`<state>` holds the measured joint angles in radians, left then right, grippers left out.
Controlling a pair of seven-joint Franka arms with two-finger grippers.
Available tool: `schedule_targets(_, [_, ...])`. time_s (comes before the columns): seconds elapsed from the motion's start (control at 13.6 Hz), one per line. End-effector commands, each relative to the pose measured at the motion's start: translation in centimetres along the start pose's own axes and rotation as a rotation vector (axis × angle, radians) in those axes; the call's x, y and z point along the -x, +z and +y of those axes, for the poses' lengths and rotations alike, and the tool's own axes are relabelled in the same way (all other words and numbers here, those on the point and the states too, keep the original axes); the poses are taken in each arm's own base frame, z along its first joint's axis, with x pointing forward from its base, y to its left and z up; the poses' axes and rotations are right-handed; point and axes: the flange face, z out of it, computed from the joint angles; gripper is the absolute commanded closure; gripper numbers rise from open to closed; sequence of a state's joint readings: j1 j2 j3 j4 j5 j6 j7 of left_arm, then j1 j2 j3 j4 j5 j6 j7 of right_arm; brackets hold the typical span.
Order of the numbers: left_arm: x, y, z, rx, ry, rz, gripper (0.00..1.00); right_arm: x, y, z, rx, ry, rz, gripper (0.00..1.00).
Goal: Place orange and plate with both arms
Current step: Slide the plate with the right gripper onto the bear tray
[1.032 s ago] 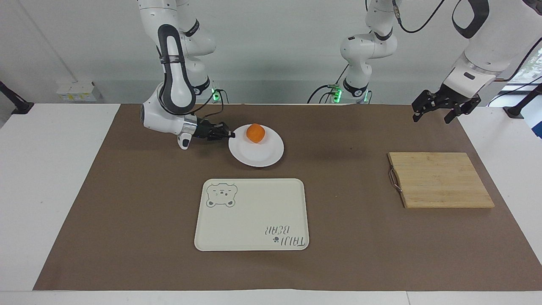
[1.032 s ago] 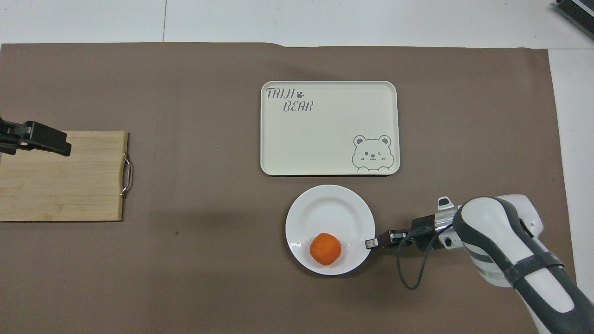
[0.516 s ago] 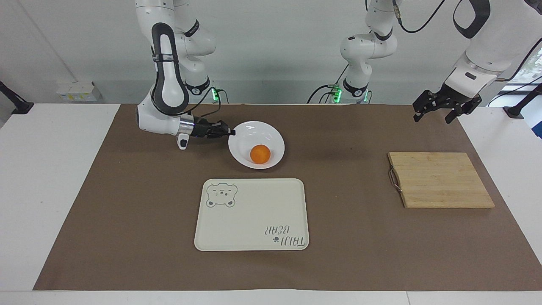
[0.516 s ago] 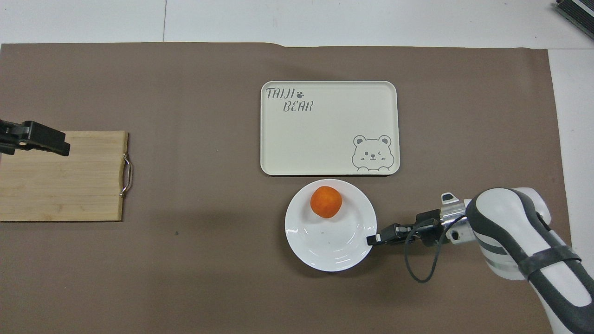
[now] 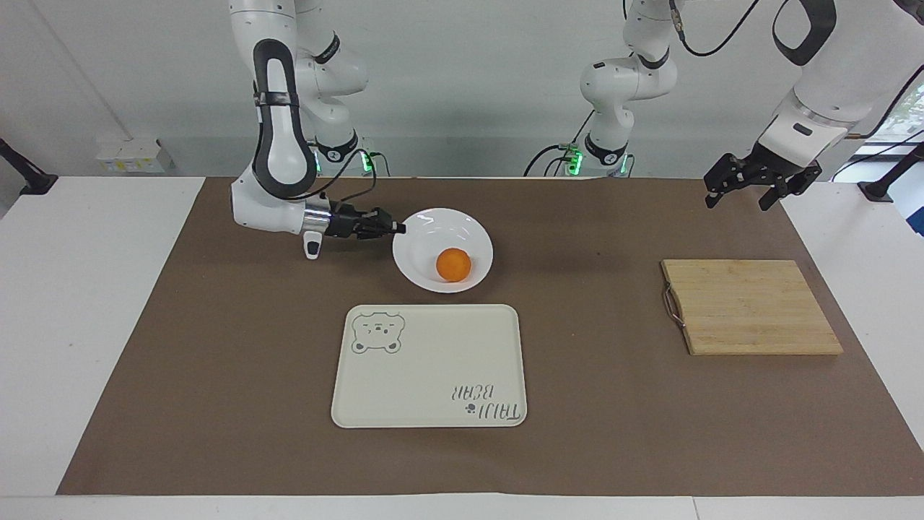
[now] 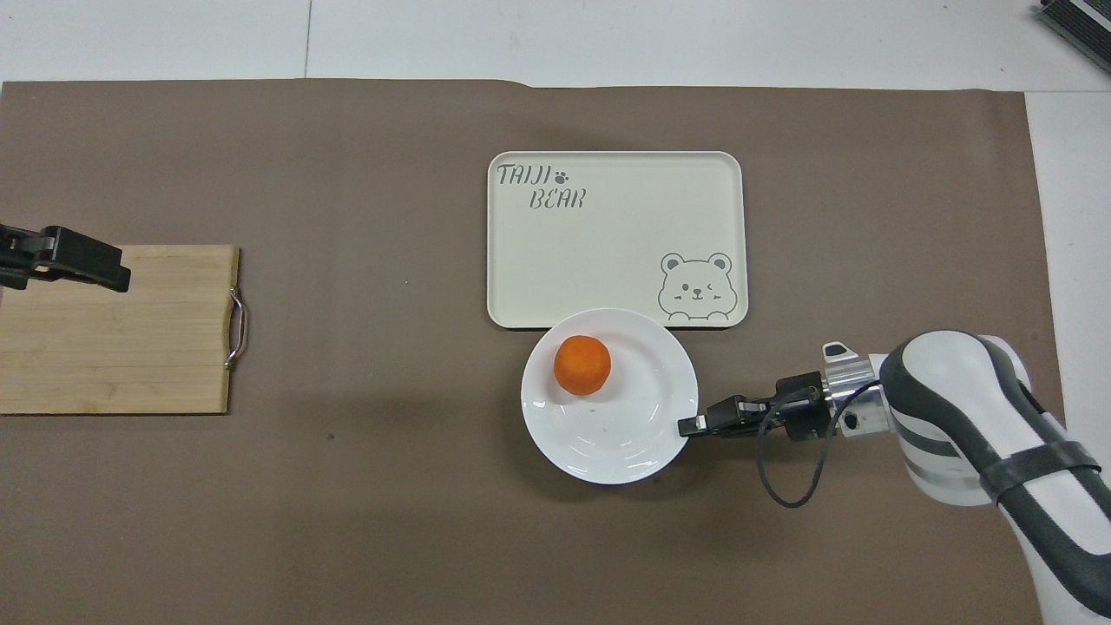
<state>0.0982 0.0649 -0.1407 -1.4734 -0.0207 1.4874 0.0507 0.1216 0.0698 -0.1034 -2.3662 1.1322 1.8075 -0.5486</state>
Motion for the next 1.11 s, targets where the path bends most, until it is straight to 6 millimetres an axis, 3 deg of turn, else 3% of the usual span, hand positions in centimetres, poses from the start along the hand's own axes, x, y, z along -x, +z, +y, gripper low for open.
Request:
schedule_targets(0.0, [0.0, -0.4, -0.4, -0.007, 0.0, 0.003, 0.0, -2.4, -2.0, -1.2, -0.075, -0.003, 0.005, 1.0])
schedule_targets(0.44, [0.0, -0.4, -0.4, -0.007, 0.0, 0.003, 0.0, -8.2, -4.6, -4.1, -0.056, 0.01, 0.06, 1.0])
schedule_targets(0.66, [0.0, -0.4, -0.4, -0.007, 0.0, 0.003, 0.0, -11.0, -5.5, -6.5, -0.052, 0.002, 0.099, 1.0])
schedule_targets(0.81, [-0.1, -0.4, -0.4, -0.007, 0.001, 0.002, 0.0, -12.9, -5.1, -7.7, -0.021, 0.012, 0.127, 1.0])
schedule_targets(1.03, [0.0, -0.4, -0.4, -0.007, 0.001, 0.003, 0.0, -15.8, -3.8, -7.6, 0.005, 0.018, 0.17, 1.0])
